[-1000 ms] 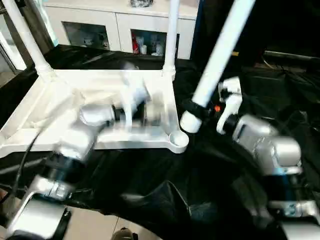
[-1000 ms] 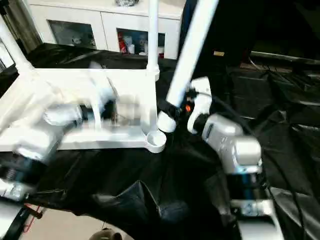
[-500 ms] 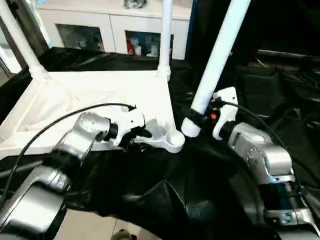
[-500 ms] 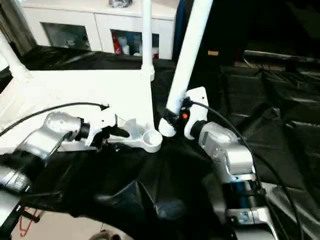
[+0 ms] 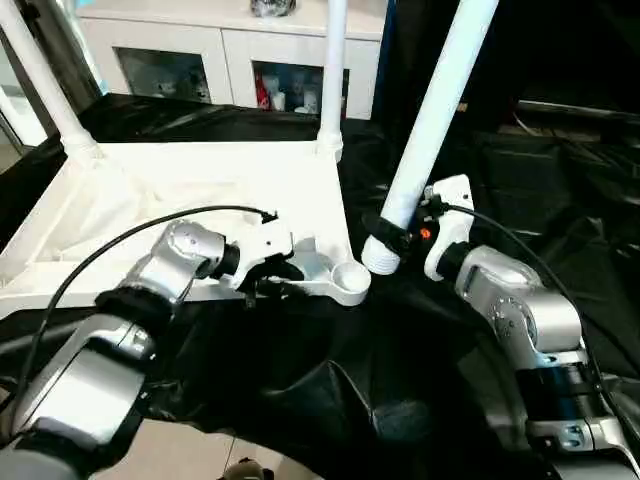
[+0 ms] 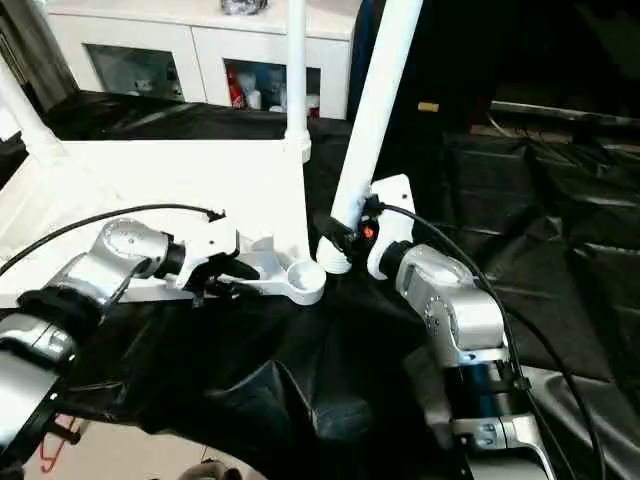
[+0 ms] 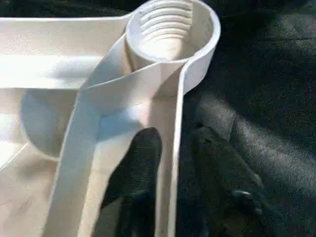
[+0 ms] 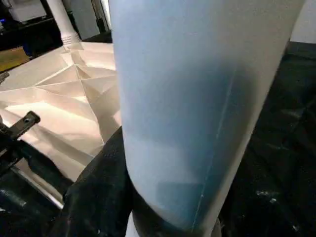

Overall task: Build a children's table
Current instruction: Insert table leg to table base

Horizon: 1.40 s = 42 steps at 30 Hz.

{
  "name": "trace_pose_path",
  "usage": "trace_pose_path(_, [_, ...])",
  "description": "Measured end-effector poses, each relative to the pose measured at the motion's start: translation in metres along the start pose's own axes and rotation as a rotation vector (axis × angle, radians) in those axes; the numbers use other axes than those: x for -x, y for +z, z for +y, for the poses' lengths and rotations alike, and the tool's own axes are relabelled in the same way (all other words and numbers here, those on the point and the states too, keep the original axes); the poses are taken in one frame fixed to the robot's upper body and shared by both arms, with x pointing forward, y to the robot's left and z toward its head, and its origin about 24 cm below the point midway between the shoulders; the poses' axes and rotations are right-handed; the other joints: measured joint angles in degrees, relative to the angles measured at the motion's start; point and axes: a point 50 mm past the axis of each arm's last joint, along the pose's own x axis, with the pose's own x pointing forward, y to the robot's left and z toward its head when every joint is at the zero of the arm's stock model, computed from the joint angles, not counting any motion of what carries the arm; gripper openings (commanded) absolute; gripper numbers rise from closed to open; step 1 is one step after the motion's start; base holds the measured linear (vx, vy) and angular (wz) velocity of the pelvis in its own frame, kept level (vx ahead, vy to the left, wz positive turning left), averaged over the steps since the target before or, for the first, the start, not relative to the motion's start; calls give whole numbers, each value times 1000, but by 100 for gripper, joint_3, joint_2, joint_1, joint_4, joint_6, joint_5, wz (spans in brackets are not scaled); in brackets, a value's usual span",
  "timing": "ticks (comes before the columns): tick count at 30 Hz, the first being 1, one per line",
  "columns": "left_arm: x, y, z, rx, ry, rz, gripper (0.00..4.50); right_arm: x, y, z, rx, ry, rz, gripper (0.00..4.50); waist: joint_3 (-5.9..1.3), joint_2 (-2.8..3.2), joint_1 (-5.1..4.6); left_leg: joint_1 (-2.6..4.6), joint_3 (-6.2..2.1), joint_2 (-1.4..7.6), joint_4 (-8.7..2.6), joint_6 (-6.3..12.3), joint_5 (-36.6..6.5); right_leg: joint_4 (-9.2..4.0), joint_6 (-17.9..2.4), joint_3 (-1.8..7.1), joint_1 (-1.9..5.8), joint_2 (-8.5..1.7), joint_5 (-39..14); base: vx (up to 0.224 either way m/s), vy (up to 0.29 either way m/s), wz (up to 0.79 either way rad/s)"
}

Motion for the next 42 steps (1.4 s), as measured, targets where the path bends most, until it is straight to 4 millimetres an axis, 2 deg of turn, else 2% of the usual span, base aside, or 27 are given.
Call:
trace_pose_path(4, [-2, -1, 0, 7, -3, -5, 76, 0, 0, 0, 1, 1, 0, 189, 0, 0, 0, 0, 0, 1, 0, 0, 0, 0, 0, 0, 0, 0, 0, 0, 0, 0])
trace_pose_path(7, [-1, 0, 0, 0, -8, 1, 43, 0, 0, 0, 1, 2, 0, 189, 0, 0, 0, 0, 0, 1, 0, 1, 0, -1, 0, 0, 0, 0, 0, 0, 0, 0])
trace_pose_path(9, [-1, 0, 1, 0, -7, 2, 40, 0, 0, 0, 0, 4, 0, 189, 0, 0, 0, 0, 0, 1, 0, 0, 0, -1, 0, 0, 0, 0, 0, 0, 0, 0])
trace_pose_path(12, [0, -1, 2, 7, -13, 0, 2, 0, 0, 0, 1, 6, -1, 189, 0, 0, -5, 0, 1, 1, -1, 1, -1, -3, 0, 0, 0, 0, 0, 0, 0, 0])
trace_pose_path(20, [1, 0, 1, -6, -34, -1, 0, -1, -1, 5, 14, 49, 12, 189, 0, 0, -17, 2, 3, 2, -3, 3, -2, -5, 0, 0, -1, 0, 0, 0, 0, 0])
trace_pose_path(25, [1, -4, -2, 18, -20, -33, 0, -2, 1, 24, 52, 191, 39, 189, 0, 1, -17, 3, 3, 2, -6, 4, -3, -6, -1, 0, -1, 0, 0, 0, 0, 0])
trace_pose_path(29, [-6, -2, -9, 35, -11, -73, 0, -4, -7, 36, 53, 257, 79, 189, 0, 1, -7, 1, 6, 2, -6, 6, -4, -10, -1, 1, 0, 0, 0, 0, 0, 0])
trace_pose_path(37, [-8, -5, -27, 34, 1, -94, 0, -4, -11, 32, 93, 229, 117, 189, -6, 4, -31, 18, 10, 5, -10, 3, -2, -1, 0, 5, 0, 0, -1, 0, 0, 0])
trace_pose_path(42, [-7, -5, -31, 32, 3, -90, 0, -5, -14, 31, 83, 231, 132, 188, -7, 3, -34, 18, 12, 4, -9, 3, -2, -4, 0, 7, 1, 0, 0, 0, 0, 0])
